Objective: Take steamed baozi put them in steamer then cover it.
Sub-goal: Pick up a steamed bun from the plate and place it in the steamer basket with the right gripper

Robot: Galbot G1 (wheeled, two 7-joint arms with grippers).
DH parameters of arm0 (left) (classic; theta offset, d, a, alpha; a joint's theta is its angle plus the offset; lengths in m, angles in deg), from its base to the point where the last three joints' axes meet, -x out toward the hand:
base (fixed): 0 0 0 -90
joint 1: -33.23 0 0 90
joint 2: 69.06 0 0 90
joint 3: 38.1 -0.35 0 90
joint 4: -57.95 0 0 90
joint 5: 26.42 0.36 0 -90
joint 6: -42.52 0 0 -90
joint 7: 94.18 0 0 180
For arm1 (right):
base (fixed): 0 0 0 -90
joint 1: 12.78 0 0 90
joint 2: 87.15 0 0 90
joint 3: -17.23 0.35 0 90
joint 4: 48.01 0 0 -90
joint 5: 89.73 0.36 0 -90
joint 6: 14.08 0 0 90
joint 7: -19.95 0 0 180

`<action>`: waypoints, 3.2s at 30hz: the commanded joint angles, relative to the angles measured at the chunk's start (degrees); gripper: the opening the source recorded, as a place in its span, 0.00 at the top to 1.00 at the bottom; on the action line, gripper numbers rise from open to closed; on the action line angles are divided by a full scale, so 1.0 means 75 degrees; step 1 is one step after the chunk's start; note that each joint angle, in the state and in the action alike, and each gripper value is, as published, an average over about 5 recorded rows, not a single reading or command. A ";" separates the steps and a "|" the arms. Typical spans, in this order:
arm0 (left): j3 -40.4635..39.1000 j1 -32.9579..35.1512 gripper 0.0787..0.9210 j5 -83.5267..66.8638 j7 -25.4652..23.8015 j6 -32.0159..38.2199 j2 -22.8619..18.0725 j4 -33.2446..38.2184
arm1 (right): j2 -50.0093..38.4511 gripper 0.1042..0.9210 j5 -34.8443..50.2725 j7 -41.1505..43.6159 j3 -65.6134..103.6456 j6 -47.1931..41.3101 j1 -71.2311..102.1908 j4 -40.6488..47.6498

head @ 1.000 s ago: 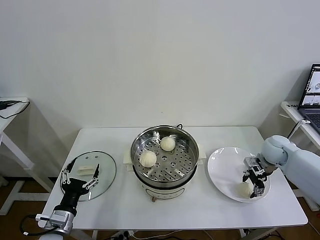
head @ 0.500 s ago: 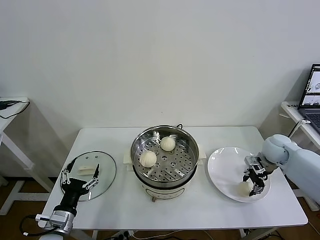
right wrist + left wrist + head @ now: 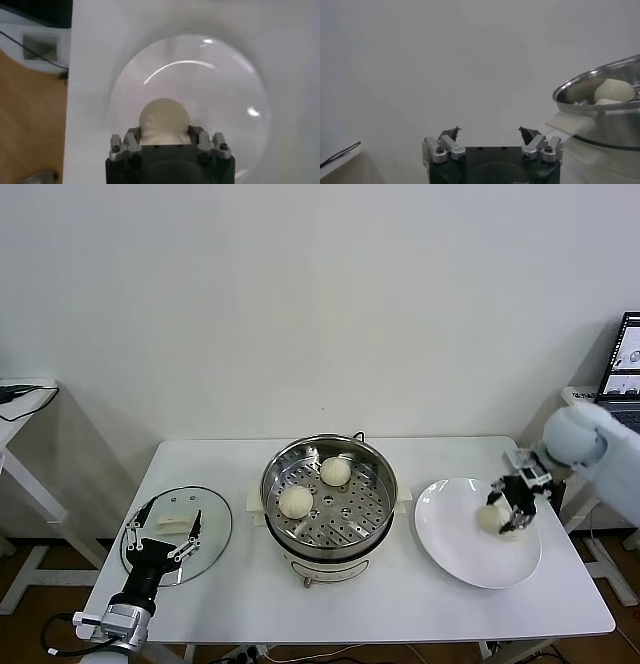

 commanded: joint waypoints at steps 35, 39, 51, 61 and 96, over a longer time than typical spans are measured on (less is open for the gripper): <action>0.0243 -0.0111 0.12 -0.0061 -0.0059 0.0047 0.0037 -0.0248 | 0.3880 0.33 -0.0737 -0.2341 -0.4184 0.5998 -0.3883 -0.0990; 0.0254 -0.0114 0.12 -0.0065 -0.0065 0.0056 0.0033 -0.0261 | 0.4030 0.33 -0.0785 -0.2414 -0.4161 0.6185 -0.3673 -0.1020; 0.0355 -0.0154 0.12 -0.0146 -0.0104 0.0084 0.0043 -0.0404 | 0.4411 0.33 -0.0525 -0.2414 -0.4383 0.6297 -0.3550 -0.1176; 0.0381 -0.0215 0.12 -0.0170 -0.0110 0.0069 0.0055 -0.0476 | 0.4705 0.33 -0.0563 -0.2172 -0.4449 0.6289 -0.3151 -0.0927; 0.0341 -0.0192 0.12 -0.0165 -0.0149 0.0089 0.0042 -0.0480 | 0.4339 0.12 -0.0385 -0.1807 -0.3809 0.5871 -0.3120 -0.0382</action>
